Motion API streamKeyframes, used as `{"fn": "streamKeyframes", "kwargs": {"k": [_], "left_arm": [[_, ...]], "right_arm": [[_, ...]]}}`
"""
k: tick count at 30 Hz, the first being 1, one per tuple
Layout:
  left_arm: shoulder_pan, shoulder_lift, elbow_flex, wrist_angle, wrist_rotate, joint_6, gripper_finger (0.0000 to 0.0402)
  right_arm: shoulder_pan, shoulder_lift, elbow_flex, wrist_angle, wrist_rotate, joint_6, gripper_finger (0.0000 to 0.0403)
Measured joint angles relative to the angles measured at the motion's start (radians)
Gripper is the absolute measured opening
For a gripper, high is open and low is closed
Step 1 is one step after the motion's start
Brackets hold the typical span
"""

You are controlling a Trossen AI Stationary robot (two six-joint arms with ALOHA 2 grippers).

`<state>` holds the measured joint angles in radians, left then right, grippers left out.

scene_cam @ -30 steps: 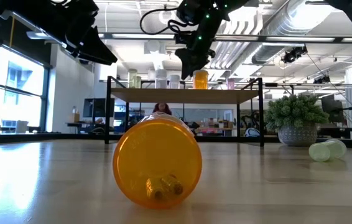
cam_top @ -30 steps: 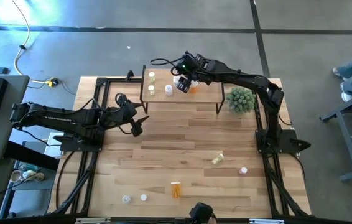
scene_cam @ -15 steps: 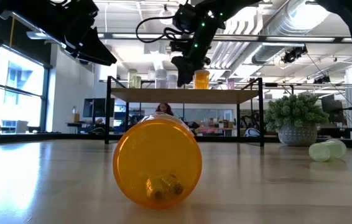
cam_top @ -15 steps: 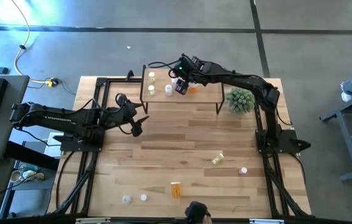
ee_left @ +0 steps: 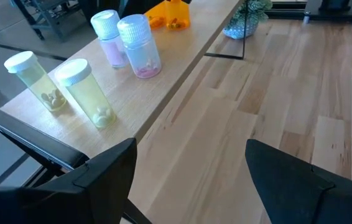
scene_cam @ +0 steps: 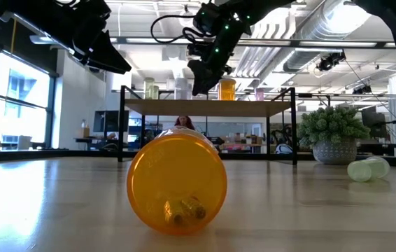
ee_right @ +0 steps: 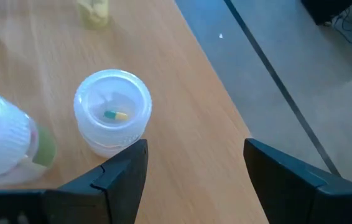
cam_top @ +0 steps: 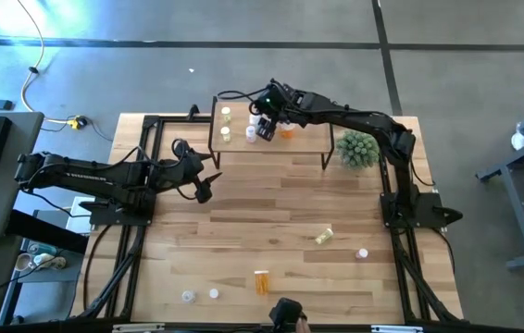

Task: Pick and place medicine bottles onto shelf by color
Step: Adjust the transparent pill bottle on the shelf, then put the transparent pill bottle aligned with the other transparent pill bottles on the shelf

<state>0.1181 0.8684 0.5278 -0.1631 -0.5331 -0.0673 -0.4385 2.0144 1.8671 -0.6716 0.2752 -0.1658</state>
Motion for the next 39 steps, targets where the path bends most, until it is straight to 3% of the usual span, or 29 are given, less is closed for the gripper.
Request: {"fn": "streamKeyframes", "kwargs": {"k": [13,20,32,39], "left_arm": [[0.000,0.000,0.000,-0.002,0.000,0.000,0.0291],[0.000,0.000,0.000,-0.009,-0.001,0.000,0.0291],[0.000,0.000,0.000,-0.010,-0.001,0.000,0.0291],[0.000,0.000,0.000,-0.009,-0.001,0.000,0.0291]], "right_arm": [[0.000,0.000,0.000,0.055,-0.015,-0.014,0.0257],[0.002,-0.002,0.018,0.014,0.046,-0.042,0.0257],[-0.007,-0.007,0.231,-0.151,0.088,-0.071,0.0257],[-0.006,-0.007,0.375,-0.357,0.090,-0.070,0.0257]]}}
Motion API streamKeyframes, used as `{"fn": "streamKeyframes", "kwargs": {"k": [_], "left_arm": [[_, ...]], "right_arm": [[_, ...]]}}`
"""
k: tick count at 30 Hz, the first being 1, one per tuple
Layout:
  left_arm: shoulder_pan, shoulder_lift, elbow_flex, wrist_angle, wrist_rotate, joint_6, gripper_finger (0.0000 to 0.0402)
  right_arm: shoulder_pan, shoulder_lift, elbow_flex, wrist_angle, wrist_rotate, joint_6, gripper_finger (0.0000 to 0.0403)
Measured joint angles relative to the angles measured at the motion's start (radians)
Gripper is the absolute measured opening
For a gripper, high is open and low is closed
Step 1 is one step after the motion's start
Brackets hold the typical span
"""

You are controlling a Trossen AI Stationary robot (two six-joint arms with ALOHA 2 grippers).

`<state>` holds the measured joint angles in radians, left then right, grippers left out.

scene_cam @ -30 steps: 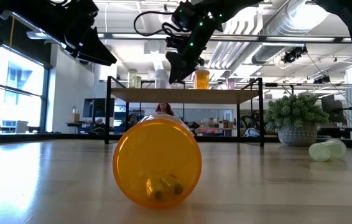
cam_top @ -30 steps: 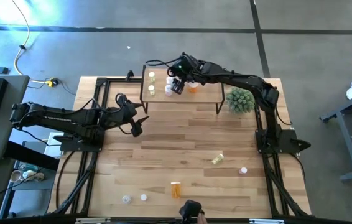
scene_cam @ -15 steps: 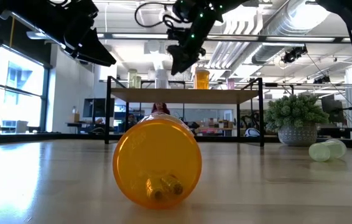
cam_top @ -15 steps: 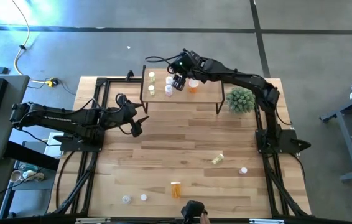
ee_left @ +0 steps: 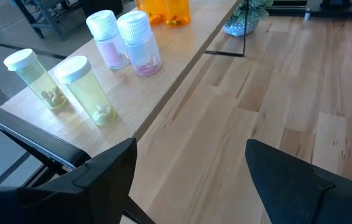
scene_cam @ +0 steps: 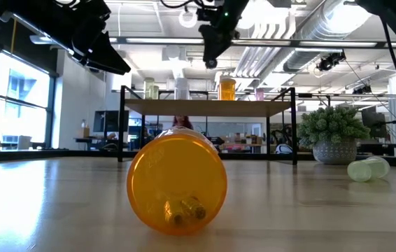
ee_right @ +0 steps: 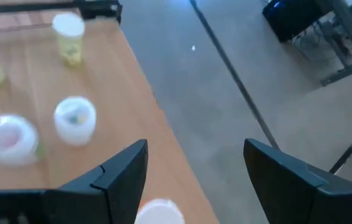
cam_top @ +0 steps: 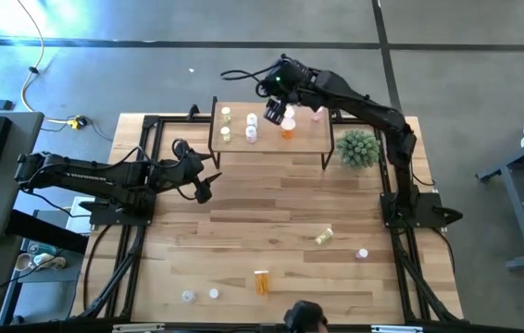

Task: Pick and place medicine bottles onto shelf by color
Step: Put the transparent pill bottle aligned with the other transparent pill bottles on the shelf

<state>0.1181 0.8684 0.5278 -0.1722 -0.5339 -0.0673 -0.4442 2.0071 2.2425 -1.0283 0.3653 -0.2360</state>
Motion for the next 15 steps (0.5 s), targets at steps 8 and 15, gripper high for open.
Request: {"fn": "streamKeyframes", "kwargs": {"k": [8,15], "left_arm": [[0.000,0.000,0.000,0.000,0.000,0.000,0.0291],[-0.001,0.000,0.000,0.000,0.000,0.000,0.0291]], "right_arm": [[0.002,-0.022,0.070,-0.249,-0.013,0.071,0.0257],[0.053,-0.091,0.070,-0.464,-0.085,0.174,0.0257]]}}
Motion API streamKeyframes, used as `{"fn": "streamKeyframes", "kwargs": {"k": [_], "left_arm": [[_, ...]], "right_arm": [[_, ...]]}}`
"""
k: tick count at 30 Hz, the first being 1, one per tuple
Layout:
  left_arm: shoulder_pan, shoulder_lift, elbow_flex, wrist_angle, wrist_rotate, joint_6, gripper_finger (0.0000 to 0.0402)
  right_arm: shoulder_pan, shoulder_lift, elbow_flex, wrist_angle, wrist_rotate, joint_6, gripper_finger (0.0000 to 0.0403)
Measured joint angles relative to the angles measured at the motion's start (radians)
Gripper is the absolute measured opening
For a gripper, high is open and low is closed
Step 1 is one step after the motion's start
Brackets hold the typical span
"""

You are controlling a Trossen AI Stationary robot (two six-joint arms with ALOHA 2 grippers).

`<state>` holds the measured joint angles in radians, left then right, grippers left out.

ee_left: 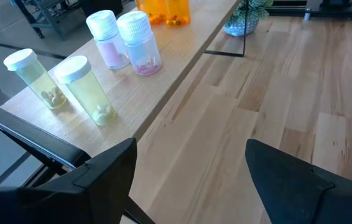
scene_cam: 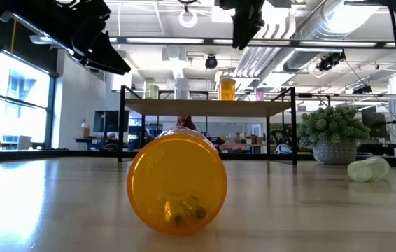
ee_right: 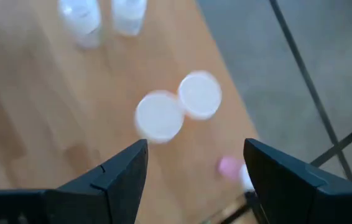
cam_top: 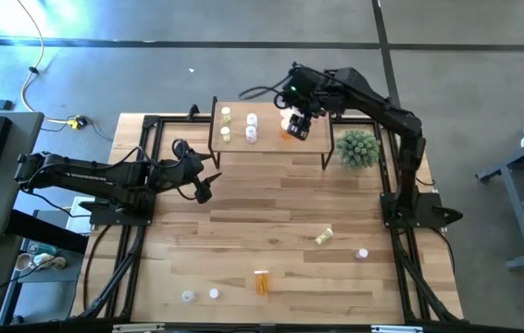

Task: Pick and place medicine bottles onto shelf by color
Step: Put the transparent pill bottle aligned with the other transparent pill bottles on the shelf

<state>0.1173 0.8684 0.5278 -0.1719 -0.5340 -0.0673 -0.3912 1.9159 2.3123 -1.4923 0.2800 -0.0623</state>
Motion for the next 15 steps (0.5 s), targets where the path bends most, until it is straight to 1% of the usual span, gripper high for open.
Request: {"fn": "streamKeyframes", "kwargs": {"k": [4,7,9,15], "left_arm": [[0.000,0.000,0.000,0.000,0.000,0.000,0.0291],[0.000,0.000,0.000,0.001,0.001,0.000,0.0291],[0.000,0.000,0.000,0.001,0.014,0.000,0.0291],[0.000,0.000,0.000,0.001,0.117,-0.028,0.0291]], "right_arm": [[0.039,-0.061,-0.030,-0.032,0.000,0.032,0.0257],[0.060,-0.131,-0.116,-0.031,0.004,0.065,0.0257],[0.070,-0.193,-0.219,-0.005,0.005,0.097,0.0257],[0.129,-0.428,-0.617,0.217,0.008,0.221,0.0257]]}}
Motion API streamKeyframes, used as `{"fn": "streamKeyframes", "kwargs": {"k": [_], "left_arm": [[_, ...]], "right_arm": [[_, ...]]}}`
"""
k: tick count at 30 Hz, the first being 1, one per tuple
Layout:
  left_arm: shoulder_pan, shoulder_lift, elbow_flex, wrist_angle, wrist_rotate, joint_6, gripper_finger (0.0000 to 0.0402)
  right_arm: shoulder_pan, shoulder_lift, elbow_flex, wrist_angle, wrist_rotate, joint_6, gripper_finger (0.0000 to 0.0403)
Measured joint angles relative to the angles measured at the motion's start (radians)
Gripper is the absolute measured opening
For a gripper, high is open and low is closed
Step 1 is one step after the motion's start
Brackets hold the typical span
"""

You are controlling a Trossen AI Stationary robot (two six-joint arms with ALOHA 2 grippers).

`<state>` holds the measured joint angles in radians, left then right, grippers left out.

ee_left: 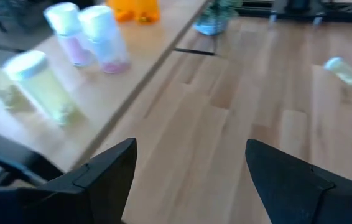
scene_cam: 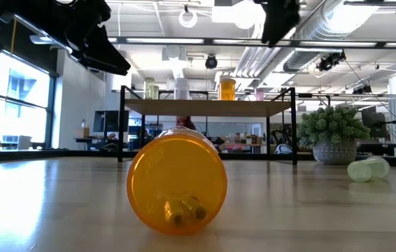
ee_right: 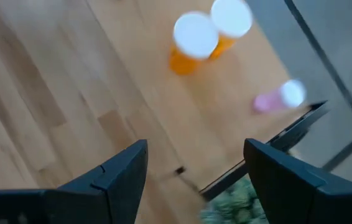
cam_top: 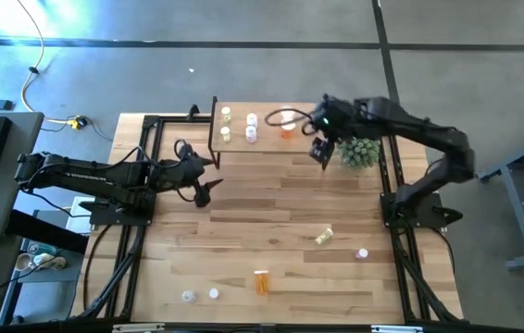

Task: Pick and place medicine bottles onto shelf by color
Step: Put the transparent pill bottle aligned with the other transparent pill bottles on the shelf

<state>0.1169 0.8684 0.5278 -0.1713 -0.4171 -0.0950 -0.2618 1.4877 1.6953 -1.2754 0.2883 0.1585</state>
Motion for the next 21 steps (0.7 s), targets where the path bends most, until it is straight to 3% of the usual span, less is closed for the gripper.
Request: {"fn": "streamKeyframes", "kwargs": {"k": [10,21], "left_arm": [[-0.025,0.000,0.000,0.002,0.101,-0.040,0.0291],[-0.189,0.000,0.000,-0.045,0.132,-0.144,0.0291]], "right_arm": [[0.176,-0.271,-0.423,0.344,0.002,0.176,0.0257],[0.315,-0.295,-0.683,0.798,0.038,0.179,0.0257]]}}
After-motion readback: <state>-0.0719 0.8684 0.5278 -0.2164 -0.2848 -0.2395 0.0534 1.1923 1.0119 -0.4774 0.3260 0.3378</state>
